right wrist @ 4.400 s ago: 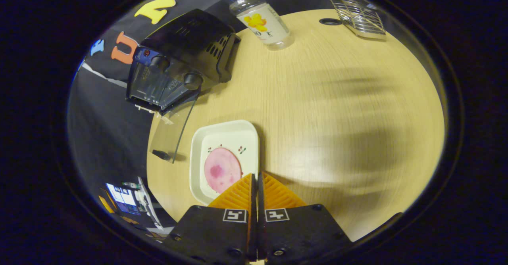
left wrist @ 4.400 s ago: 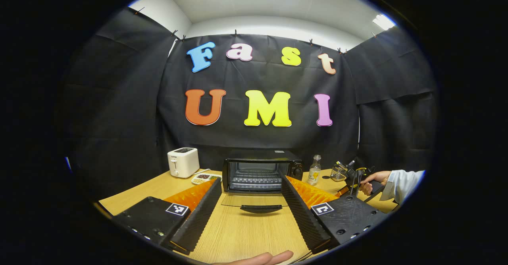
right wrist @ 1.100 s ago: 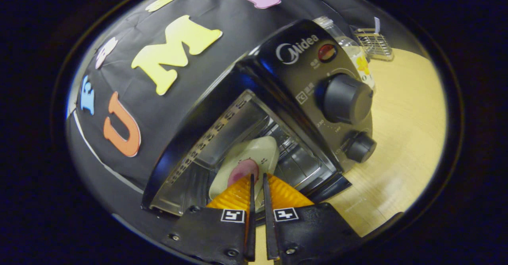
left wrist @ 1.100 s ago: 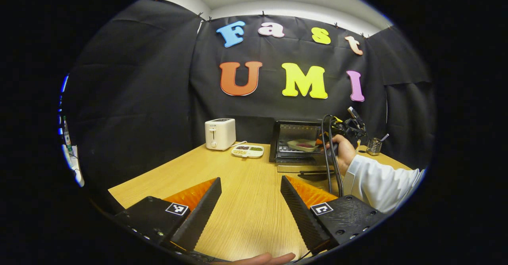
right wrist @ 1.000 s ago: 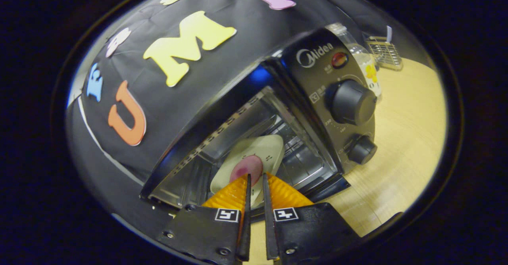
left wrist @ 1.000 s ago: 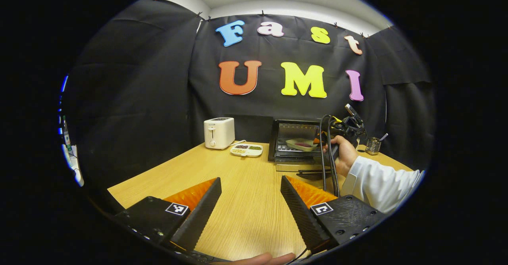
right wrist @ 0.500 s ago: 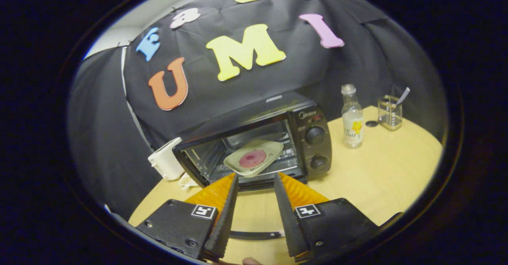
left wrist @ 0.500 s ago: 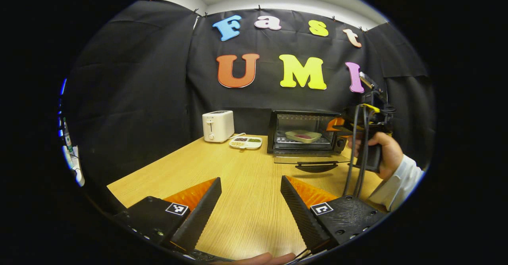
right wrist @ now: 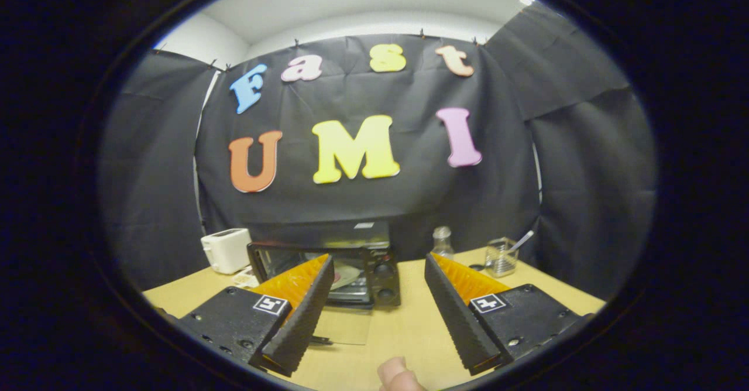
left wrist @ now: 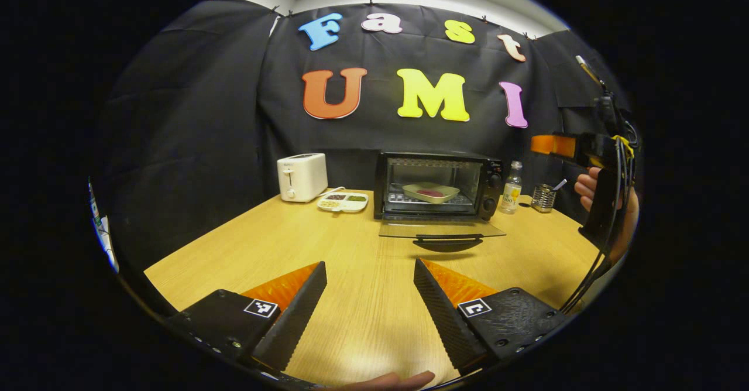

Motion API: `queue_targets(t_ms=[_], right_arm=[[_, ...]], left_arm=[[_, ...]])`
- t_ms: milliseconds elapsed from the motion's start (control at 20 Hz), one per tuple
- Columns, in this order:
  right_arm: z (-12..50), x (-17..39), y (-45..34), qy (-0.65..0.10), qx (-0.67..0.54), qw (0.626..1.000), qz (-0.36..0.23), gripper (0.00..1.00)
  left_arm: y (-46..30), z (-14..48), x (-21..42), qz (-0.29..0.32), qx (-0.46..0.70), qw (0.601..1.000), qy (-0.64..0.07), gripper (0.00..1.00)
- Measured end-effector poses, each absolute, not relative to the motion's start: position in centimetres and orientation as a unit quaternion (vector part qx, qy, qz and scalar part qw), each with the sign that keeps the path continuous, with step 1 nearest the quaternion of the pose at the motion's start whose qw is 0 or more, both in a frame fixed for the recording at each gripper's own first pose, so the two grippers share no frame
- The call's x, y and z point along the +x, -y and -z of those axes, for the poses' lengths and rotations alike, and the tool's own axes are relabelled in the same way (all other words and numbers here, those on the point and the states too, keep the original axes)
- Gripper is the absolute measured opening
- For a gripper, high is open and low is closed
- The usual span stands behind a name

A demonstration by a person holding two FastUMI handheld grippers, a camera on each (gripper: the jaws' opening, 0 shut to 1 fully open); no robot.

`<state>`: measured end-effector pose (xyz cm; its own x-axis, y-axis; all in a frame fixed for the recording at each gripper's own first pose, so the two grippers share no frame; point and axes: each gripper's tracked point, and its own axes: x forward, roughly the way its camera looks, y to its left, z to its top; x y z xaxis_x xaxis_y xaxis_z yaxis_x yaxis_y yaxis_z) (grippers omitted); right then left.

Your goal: Open the electric oven with the left hand, put the food in, and close the electric oven.

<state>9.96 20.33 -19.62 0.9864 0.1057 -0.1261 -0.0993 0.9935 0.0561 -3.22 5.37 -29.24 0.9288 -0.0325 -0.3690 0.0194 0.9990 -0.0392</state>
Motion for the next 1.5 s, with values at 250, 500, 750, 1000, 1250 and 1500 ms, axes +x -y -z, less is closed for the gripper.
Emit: queue_targets(t_ms=[250, 500, 750, 1000, 1250, 1500], right_arm=[[15.0, 6.6, -17.1, -0.059, 0.040, 0.995, -0.069, 0.99], [12.0, 4.6, -11.8, -0.031, 0.035, 0.998, -0.031, 0.94], [10.5, 2.9, -8.9, -0.009, 0.007, 1.000, -0.024, 0.94], [9.7, 1.6, -5.3, 0.011, 0.003, 1.000, 0.002, 0.94], [9.7, -0.3, -4.4, 0.019, 0.014, 0.999, -0.041, 0.94], [10.4, -1.1, -1.7, 0.013, -0.008, 1.000, -0.018, 0.94]], left_arm=[[-0.2, 31.0, -0.6, 0.079, -0.026, 0.973, -0.216, 0.96], [4.1, 33.5, 3.5, 0.117, -0.032, 0.961, -0.249, 0.96], [6.2, 36.6, 7.0, 0.126, -0.029, 0.948, -0.291, 0.96], [7.9, 37.3, 8.2, 0.136, -0.015, 0.942, -0.307, 0.95], [9.3, 39.2, 8.7, 0.128, -0.040, 0.928, -0.348, 0.96], [7.8, 40.9, 9.2, 0.085, -0.008, 0.928, -0.363, 0.95]])
